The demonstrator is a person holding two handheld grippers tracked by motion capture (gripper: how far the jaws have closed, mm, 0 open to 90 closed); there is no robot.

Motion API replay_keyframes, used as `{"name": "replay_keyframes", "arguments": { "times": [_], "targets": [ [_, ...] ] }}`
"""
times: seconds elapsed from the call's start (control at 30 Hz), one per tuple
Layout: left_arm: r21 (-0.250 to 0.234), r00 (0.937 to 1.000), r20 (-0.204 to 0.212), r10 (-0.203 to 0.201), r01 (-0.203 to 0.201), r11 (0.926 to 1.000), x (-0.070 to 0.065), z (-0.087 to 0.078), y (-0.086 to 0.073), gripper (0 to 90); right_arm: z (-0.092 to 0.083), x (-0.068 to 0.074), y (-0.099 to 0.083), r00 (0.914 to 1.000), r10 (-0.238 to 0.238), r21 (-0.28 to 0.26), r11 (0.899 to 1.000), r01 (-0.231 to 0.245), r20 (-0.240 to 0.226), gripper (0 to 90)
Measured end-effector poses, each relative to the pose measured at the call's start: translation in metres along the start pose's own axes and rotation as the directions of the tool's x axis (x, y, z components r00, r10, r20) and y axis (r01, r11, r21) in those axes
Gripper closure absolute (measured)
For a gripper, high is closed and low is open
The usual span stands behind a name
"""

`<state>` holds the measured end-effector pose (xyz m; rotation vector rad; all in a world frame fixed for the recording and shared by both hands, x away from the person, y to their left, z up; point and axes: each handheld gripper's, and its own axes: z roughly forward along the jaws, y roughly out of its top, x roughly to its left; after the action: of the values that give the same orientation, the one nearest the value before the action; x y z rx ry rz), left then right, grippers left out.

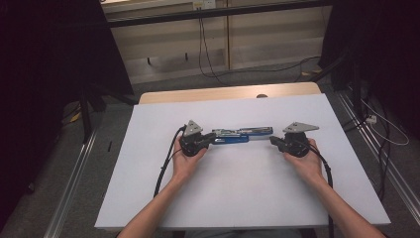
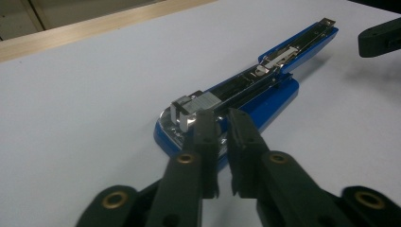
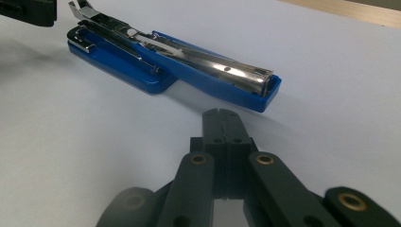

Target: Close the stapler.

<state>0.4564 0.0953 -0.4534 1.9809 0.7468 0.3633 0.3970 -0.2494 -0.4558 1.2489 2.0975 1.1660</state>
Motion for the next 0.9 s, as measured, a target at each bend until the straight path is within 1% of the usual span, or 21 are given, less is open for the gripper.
{"name": "replay_keyframes", "arguments": {
  "times": [0.03, 0.07, 0.13, 0.2, 0.23, 0.27, 0.3, 0.37, 0.4, 0.47, 0.53, 0.6, 0.63, 0.67, 0.77, 0.83, 0.9],
  "targets": [
    [0.014, 0.9999, -0.015, 0.003, -0.003, 0.9999, 0.0, 0.0, 0.0, 88.8, 0.0, 0.0, 0.0, 1.0, 0.001, 0.004, 1.0, -0.001, -0.002, 90.0],
    [0.018, 0.9999, -0.013, -0.005, 0.005, 0.9998, 0.0, 0.002, 0.0, 90.0, 0.001, 0.0, 0.0, 1.0, -0.001, 0.006, 1.0, 0.001, -0.004, 90.0],
    [0.024, 0.9999, -0.015, -0.005, 0.006, 0.9997, 0.0, 0.003, 0.001, 90.0, 0.002, 0.001, -0.001, 1.0, -0.004, 0.012, 1.0, 0.004, -0.004, 90.0],
    [0.031, 1.0, 0.0, -0.002, 0.002, 0.9995, -0.001, 0.005, 0.002, 90.0, 0.002, 0.001, -0.001, 1.0, -0.001, 0.016, 1.0, 0.001, -0.006, 90.0],
    [0.041, 0.9999, -0.007, 0.016, -0.015, 0.999, -0.001, 0.006, 0.003, 90.0, 0.002, 0.001, -0.001, 1.0, -0.001, 0.018, 1.0, 0.002, -0.006, 90.0],
    [0.049, 1.0, 0.002, 0.006, -0.006, 0.9988, -0.003, 0.008, 0.002, 90.0, 0.003, 0.001, -0.001, 1.0, -0.002, 0.02, 1.0, 0.002, -0.006, 90.0],
    [0.056, 0.9998, -0.006, 0.021, -0.02, 0.9982, -0.003, 0.009, 0.002, 90.0, 0.003, 0.001, -0.001, 1.0, -0.005, 0.025, 1.0, 0.005, -0.007, 90.0],
    [0.064, 0.9995, -0.019, 0.025, -0.024, 0.9976, -0.003, 0.012, 0.001, 90.0, 0.004, 0.001, -0.002, 1.0, -0.004, 0.037, 0.999, 0.004, -0.004, 90.0],
    [0.056, 0.9995, -0.021, 0.022, -0.021, 0.9982, -0.004, 0.013, 0.001, 90.0, 0.005, 0.001, -0.002, 1.0, -0.002, 0.043, 0.999, 0.003, -0.005, 90.0],
    [0.056, 0.9996, -0.019, 0.02, -0.019, 0.9983, -0.004, 0.014, 0.002, 90.0, 0.006, 0.001, -0.002, 1.0, -0.004, 0.049, 0.999, 0.004, -0.006, 90.0],
    [0.058, 0.9991, -0.028, 0.031, -0.03, 0.9979, -0.004, 0.015, 0.002, 90.0, 0.006, 0.001, -0.002, 1.0, -0.007, 0.05, 0.999, 0.007, -0.006, 90.0],
    [0.06, 0.9995, -0.02, 0.025, -0.023, 0.9979, -0.004, 0.015, 0.002, 90.0, 0.007, 0.001, -0.002, 1.0, -0.003, 0.055, 0.998, 0.003, -0.004, 90.0],
    [0.063, 0.999, -0.029, 0.033, -0.032, 0.9975, -0.004, 0.015, 0.002, 90.0, 0.007, 0.001, -0.002, 1.0, -0.003, 0.057, 0.998, 0.004, -0.004, 90.0],
    [0.061, 0.9992, -0.025, 0.03, -0.029, 0.9977, -0.003, 0.015, 0.002, 90.0, 0.007, 0.001, -0.002, 1.0, -0.008, 0.06, 0.998, 0.009, -0.004, 90.0],
    [0.054, 0.9992, -0.029, 0.027, -0.025, 0.9982, -0.003, 0.015, 0.001, 90.0, 0.008, 0.001, -0.002, 0.9999, -0.015, 0.059, 0.998, 0.015, -0.005, 90.0],
    [0.058, 0.9985, -0.037, 0.041, -0.038, 0.9976, -0.001, 0.015, 0.002, 90.0, 0.008, 0.001, -0.001, 0.9999, -0.007, 0.06, 0.998, 0.008, -0.007, 90.0],
    [0.054, 0.9989, -0.036, 0.03, -0.028, 0.9982, -0.001, 0.016, 0.002, 90.0, 0.01, 0.0, -0.001, 0.9997, 0.016, 0.059, 0.998, -0.015, -0.019, 90.0]
  ]
}}
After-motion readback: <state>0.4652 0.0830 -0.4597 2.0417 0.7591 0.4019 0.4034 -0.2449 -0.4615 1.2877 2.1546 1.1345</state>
